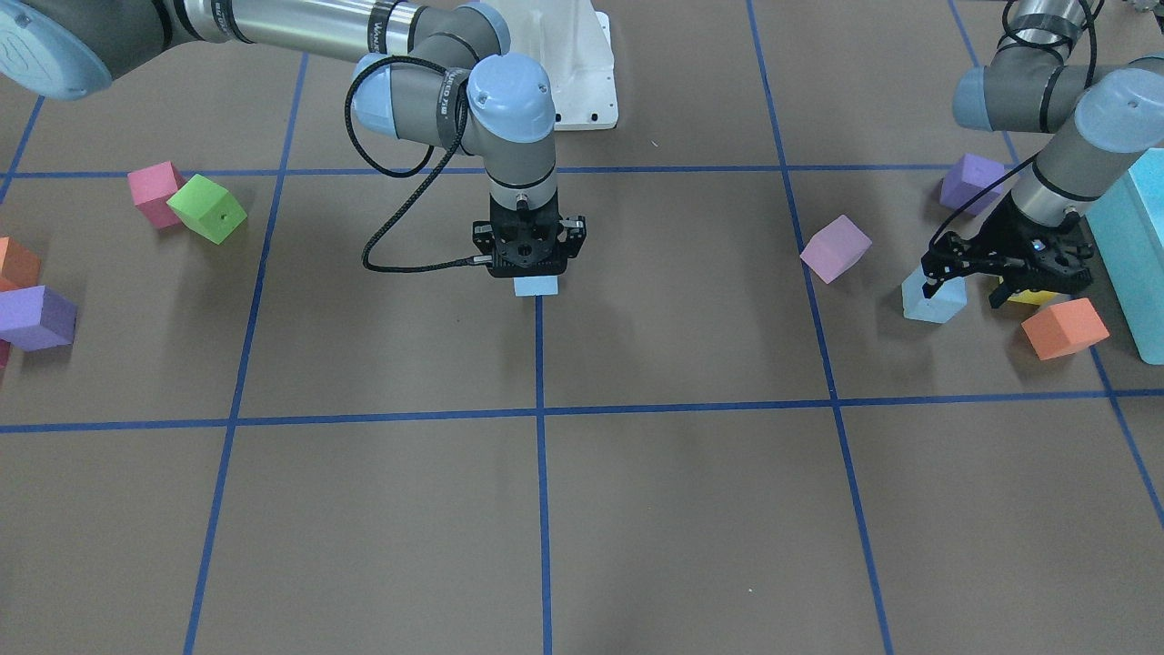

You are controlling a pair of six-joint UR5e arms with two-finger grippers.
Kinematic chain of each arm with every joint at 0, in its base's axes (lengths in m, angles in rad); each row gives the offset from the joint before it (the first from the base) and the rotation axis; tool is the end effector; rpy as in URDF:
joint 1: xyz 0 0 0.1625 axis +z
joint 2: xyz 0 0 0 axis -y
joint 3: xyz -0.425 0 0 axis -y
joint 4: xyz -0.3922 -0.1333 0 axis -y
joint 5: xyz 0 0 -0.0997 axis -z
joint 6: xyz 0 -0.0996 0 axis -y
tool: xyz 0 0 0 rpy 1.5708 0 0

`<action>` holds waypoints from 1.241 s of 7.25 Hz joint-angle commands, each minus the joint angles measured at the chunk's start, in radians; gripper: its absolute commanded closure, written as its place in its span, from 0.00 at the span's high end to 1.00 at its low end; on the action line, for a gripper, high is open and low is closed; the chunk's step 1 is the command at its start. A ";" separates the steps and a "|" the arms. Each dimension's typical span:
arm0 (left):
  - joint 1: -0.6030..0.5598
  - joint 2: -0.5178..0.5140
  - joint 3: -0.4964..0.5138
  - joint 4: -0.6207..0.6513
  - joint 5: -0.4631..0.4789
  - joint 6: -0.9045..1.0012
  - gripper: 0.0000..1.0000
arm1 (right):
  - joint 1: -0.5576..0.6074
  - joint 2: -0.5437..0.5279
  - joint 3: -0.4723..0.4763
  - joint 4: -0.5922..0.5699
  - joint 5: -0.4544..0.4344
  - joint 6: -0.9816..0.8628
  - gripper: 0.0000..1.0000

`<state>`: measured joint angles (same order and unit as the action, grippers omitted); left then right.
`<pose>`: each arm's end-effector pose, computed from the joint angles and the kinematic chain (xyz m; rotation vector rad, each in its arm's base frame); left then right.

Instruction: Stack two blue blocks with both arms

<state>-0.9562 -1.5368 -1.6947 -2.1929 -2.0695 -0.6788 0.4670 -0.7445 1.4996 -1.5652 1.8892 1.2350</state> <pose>0.2234 -0.4651 0.5531 0.2684 0.8002 0.1171 -0.6109 -0.4224 0.1815 0.0159 -0.8120 0.0028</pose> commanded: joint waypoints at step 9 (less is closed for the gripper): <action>0.008 0.003 -0.008 0.038 0.006 0.012 0.98 | 0.048 0.001 -0.010 0.001 -0.006 -0.061 1.00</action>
<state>-0.9501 -1.5360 -1.7009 -2.1598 -2.0632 -0.6668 0.4847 -0.7415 1.4845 -1.5634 1.8776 1.1996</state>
